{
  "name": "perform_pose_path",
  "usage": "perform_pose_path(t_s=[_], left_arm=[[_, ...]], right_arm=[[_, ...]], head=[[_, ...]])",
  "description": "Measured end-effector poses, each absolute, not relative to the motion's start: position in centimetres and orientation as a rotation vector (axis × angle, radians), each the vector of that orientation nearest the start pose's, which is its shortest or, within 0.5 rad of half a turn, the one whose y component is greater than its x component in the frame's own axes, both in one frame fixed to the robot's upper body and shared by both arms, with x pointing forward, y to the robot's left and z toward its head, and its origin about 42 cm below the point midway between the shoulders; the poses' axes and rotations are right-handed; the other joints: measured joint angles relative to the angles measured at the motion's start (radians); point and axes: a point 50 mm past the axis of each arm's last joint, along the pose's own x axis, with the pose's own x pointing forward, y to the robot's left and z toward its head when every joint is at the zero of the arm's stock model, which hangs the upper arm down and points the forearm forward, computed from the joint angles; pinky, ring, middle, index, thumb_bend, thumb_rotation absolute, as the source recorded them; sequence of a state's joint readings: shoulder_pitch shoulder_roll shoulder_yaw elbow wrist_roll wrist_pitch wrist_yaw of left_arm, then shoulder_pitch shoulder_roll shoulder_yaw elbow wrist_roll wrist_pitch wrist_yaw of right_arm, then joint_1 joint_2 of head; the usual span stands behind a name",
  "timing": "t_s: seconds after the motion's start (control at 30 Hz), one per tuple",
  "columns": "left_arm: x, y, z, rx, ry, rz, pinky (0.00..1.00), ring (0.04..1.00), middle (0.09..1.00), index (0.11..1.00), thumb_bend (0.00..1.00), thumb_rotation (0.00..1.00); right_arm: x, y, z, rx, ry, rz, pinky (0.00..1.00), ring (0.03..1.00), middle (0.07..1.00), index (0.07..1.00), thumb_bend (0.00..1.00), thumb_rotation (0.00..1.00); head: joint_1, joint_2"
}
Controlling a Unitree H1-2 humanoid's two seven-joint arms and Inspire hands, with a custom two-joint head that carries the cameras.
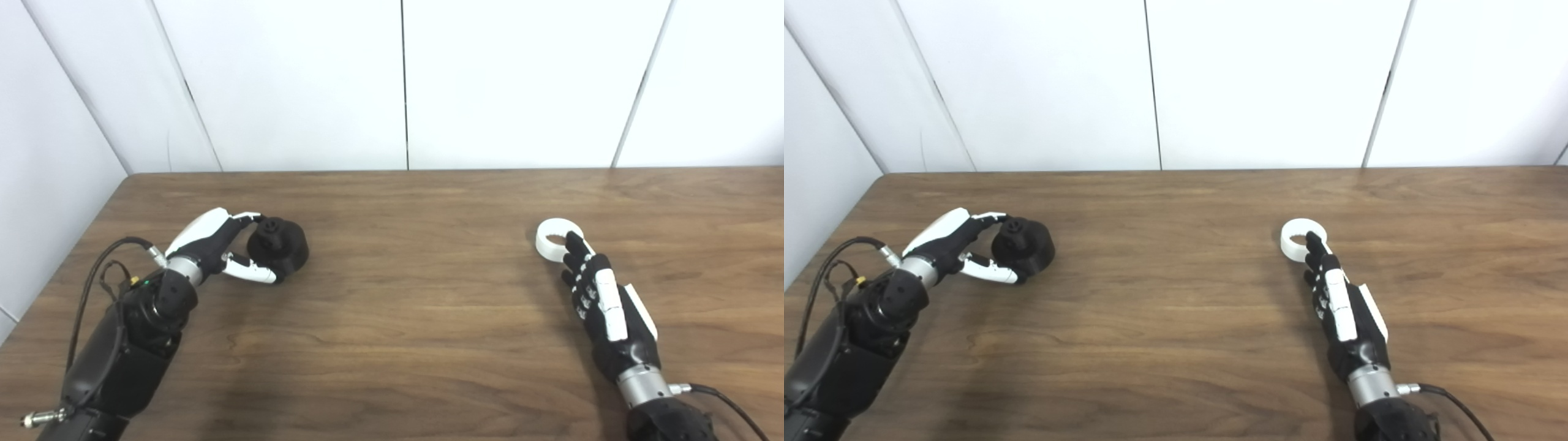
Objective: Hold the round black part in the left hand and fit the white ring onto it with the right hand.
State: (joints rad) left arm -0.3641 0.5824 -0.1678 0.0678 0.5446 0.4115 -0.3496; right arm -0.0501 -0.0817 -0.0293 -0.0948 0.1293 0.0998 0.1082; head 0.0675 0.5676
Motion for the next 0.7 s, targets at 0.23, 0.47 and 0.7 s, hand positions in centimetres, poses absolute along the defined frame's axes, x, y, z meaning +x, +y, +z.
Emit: perform_pose_path(t_s=[0.23, 0.47, 0.7], left_arm=[[38.93, 35.04, 19.90, 1.119, 0.264, -0.143, 0.91, 1.000, 0.955, 0.887, 0.90, 0.30], [39.21, 34.82, 19.55, 1.134, 0.264, -0.161, 0.99, 1.000, 0.961, 0.888, 0.90, 0.29], [39.63, 34.50, 19.78, 1.157, 0.241, -0.170, 1.00, 1.000, 0.952, 0.868, 0.91, 0.32]], right_arm=[[29.95, -23.27, 13.05, 0.029, -0.048, 0.107, 1.00, 1.000, 0.992, 0.958, 0.56, 1.00], [29.95, -23.32, 13.06, 0.032, -0.049, 0.106, 1.00, 1.000, 0.992, 0.958, 0.56, 1.00], [29.95, -23.37, 13.08, 0.030, -0.049, 0.107, 1.00, 1.000, 0.985, 0.955, 0.55, 1.00]], head=[[-0.003, -0.003], [-0.005, -0.005], [-0.005, -0.005]])
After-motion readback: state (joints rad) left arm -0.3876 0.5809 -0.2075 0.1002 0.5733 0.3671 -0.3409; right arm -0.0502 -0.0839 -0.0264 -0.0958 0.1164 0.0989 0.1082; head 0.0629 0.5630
